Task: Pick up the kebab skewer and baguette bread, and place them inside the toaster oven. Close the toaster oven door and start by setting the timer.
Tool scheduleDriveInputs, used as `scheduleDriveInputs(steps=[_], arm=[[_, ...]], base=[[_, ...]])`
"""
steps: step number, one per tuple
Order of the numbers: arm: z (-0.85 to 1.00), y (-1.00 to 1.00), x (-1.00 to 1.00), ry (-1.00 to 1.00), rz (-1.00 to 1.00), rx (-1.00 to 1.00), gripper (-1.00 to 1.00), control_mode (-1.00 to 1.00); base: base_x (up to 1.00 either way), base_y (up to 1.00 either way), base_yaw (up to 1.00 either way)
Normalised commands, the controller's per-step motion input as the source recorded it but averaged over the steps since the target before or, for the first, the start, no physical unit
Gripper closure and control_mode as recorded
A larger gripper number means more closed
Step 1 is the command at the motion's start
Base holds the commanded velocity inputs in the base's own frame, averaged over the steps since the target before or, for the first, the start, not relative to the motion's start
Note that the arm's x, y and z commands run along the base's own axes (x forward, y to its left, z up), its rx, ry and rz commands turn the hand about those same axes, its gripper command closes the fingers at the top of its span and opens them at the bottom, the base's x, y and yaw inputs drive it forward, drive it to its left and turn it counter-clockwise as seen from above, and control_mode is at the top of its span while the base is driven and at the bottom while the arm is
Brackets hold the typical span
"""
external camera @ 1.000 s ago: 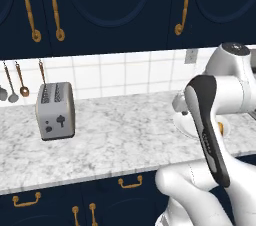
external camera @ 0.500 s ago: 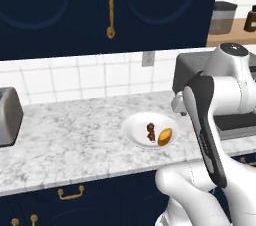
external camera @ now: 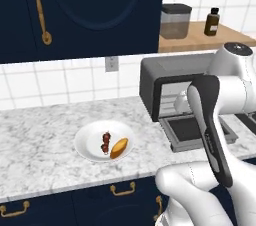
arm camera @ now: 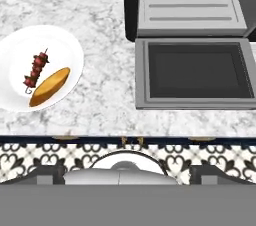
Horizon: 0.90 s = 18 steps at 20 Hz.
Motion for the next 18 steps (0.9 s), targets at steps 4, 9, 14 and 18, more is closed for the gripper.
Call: scheduleDriveInputs(steps=[4, 9, 14, 18], arm=[[0.00, 0.00, 0.00, 0.00, 0.00, 0.00, -1.00, 1.00], [-0.19, 0.27, -0.09, 0.06, -0.06, -0.01, -1.00, -1.00], [-0.49, 1.00, -0.05, 0.13, -0.21, -0.10, -1.00, -1.00], [-0.47, 0.97, 0.32, 0.14, -0.16, 0.00, -1.00, -1.00]], base=[[0.56, 0.00, 0.00], [0.07, 0.00, -0.01], [0.00, 0.00, 0.00], [0.00, 0.00, 0.00]])
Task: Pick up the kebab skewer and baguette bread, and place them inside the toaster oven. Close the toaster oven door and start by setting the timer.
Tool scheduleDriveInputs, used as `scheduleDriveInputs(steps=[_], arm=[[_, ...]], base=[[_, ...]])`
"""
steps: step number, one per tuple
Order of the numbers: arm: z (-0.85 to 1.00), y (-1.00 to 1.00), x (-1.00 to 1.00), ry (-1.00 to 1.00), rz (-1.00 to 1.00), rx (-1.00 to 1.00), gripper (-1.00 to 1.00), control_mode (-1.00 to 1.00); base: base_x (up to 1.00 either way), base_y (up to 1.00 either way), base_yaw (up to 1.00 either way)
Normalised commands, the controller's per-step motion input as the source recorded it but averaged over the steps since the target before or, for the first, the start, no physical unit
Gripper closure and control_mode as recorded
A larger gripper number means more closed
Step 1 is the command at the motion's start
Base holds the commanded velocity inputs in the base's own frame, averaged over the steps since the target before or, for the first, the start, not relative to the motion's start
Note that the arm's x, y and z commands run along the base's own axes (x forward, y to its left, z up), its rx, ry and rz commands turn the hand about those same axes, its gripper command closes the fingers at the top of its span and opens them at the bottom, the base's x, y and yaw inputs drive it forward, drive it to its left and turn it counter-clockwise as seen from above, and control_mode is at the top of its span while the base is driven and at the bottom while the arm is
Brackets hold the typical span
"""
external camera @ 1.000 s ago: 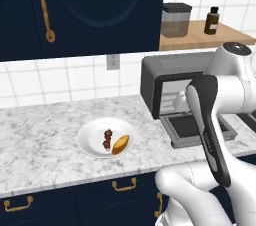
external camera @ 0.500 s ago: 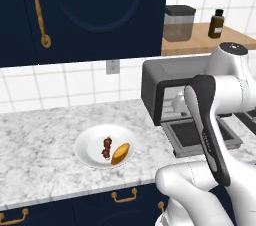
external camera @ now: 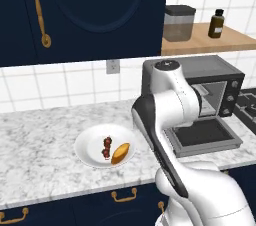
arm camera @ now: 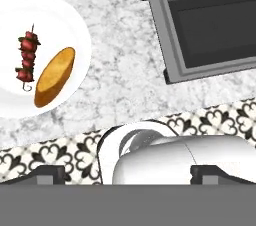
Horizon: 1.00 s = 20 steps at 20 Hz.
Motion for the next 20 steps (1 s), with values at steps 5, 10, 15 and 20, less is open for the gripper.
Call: scheduleDriveInputs(steps=[5, 10, 15, 20], arm=[[-0.78, 0.61, 0.41, 0.01, 0.00, 0.00, -1.00, -1.00], [-0.63, 0.27, 0.26, 0.06, 0.06, 0.00, -1.00, -1.00], [-0.54, 0.41, 0.49, 0.03, 0.01, 0.00, -1.00, -1.00], [-0.58, 0.48, 0.71, 0.00, 0.00, 0.00, -1.00, -1.00]], base=[[0.00, 0.00, 0.00], [0.00, 0.00, 0.00], [0.00, 0.00, 0.00], [0.00, 0.00, 0.00]])
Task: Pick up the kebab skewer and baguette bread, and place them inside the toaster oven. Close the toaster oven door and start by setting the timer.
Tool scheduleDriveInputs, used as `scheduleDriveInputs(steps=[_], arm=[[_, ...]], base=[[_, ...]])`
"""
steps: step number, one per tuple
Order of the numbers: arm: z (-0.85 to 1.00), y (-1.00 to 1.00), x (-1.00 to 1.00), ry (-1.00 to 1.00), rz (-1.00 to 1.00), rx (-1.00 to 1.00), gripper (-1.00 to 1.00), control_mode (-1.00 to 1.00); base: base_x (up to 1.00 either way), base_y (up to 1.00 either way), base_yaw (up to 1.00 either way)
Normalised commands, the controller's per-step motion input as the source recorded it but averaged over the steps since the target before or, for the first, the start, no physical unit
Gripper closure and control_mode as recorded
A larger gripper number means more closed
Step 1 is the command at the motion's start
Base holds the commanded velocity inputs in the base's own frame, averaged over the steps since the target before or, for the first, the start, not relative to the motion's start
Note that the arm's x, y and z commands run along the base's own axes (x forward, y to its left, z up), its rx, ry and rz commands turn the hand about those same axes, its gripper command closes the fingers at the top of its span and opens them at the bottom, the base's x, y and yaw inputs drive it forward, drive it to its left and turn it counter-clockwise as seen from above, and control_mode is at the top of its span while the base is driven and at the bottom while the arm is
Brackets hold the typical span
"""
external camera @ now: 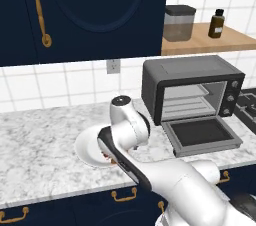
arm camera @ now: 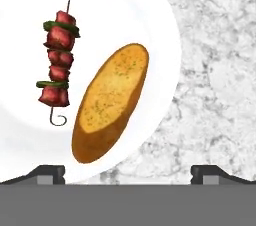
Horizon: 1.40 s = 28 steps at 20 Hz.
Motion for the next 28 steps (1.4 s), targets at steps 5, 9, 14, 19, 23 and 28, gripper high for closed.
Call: scheduleDriveInputs(steps=[5, 9, 14, 19, 23, 28], arm=[[-0.46, 0.35, 0.58, 0.00, 0.00, 0.00, -1.00, -1.00], [-0.31, 0.14, 0.26, 0.00, 0.00, 0.00, -1.00, -1.00], [-0.28, 0.03, -0.03, 0.00, 0.00, 0.00, -1.00, -1.00], [-0.28, 0.00, -0.01, 0.00, 0.00, 0.00, -1.00, -1.00], [-0.08, 0.00, -0.06, 0.00, 0.00, 0.01, -1.00, -1.00], [0.00, 0.00, -0.23, 0.00, -0.02, 0.00, -1.00, -1.00]], base=[[0.00, 0.00, 0.00], [0.00, 0.00, 0.00], [0.00, 0.00, 0.00], [0.00, 0.00, 0.00], [0.00, 0.00, 0.00], [0.00, 0.00, 0.00]])
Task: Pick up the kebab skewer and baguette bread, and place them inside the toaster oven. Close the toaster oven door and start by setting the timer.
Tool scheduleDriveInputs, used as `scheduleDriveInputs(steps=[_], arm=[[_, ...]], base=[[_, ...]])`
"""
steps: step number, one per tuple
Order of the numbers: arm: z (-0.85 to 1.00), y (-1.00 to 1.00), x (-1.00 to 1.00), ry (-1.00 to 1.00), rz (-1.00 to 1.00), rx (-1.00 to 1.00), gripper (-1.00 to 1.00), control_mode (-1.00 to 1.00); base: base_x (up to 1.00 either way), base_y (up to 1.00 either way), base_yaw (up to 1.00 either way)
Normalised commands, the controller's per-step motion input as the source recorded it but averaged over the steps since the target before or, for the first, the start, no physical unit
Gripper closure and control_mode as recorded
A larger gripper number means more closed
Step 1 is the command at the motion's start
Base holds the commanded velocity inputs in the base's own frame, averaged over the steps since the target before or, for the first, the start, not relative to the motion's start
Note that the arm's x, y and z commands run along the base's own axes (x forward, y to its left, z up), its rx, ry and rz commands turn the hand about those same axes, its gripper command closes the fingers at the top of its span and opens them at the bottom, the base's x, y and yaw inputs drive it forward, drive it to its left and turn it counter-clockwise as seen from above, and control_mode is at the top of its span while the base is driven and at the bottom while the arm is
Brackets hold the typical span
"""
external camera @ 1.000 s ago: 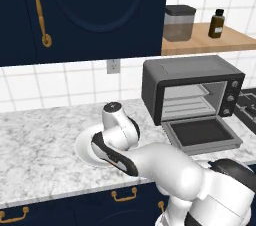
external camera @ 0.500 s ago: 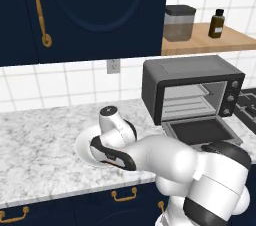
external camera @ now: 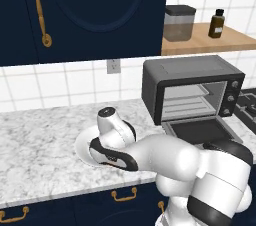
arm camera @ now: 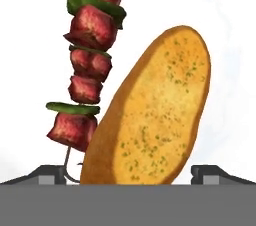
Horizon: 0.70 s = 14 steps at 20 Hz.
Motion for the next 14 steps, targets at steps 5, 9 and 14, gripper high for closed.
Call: scheduleDriveInputs(steps=[5, 9, 14], arm=[[-0.01, 0.00, -0.07, 0.00, -0.11, 0.00, -1.00, -1.00], [-0.06, 0.00, 0.29, 0.00, -0.15, 0.03, -1.00, -1.00], [-0.14, 0.00, 0.11, 0.01, -0.10, 0.04, -1.00, -1.00]], base=[[0.00, 0.00, 0.00], [0.00, 0.00, 0.00], [0.00, 0.00, 0.00]])
